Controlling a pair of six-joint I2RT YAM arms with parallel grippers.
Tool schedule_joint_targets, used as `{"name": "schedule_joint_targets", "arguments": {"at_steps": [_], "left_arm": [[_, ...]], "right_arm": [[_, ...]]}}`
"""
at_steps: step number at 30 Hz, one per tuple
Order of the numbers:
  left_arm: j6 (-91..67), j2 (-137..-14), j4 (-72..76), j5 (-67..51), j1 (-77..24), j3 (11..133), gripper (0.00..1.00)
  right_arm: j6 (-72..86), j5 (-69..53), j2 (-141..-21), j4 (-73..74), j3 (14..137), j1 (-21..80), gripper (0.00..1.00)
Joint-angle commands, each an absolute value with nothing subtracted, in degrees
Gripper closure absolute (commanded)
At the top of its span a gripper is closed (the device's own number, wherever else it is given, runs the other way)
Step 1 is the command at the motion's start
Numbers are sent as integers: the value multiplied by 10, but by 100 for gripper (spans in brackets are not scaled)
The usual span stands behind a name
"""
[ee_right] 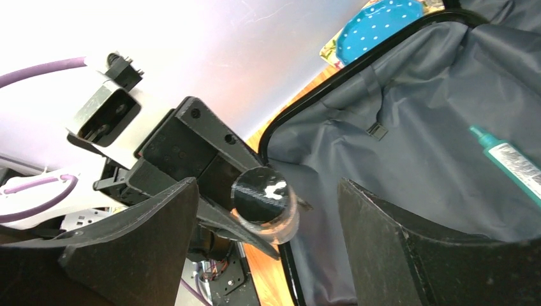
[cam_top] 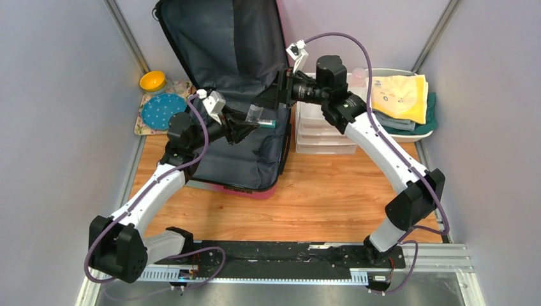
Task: Open, take out, and arrange the luggage
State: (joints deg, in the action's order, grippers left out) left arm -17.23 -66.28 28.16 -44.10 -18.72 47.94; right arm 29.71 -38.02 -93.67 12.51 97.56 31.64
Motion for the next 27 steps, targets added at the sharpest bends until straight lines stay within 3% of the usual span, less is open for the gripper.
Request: {"name": "schedule_joint_targets", "arguments": {"at_steps": [1, 6, 10, 13, 17, 20, 27], "left_arm": [[-182, -664, 324, -430, -191, 501, 78], [-185, -671, 326, -417, -190, 502, 78], [-190, -675, 335, -417, -192, 498, 78], [-193, -678, 337, -417, -192, 499, 78], [-200, -683, 345, -417, -192, 504, 78], [-202, -685, 346, -417, -194, 506, 78], [-210, -689, 359, -412, -194, 497, 78]], "right_arm": [[311, -375, -936, 89, 981, 335, 18], [310, -367, -940, 101, 979, 345, 29], [308, -343, -942, 112, 973, 345, 31], [300, -338, -945, 122, 976, 345, 39], [281, -301, -945, 148, 977, 345, 27], [272, -291, -946, 161, 977, 345, 26], [262, -294, -951, 159, 970, 345, 55]]}}
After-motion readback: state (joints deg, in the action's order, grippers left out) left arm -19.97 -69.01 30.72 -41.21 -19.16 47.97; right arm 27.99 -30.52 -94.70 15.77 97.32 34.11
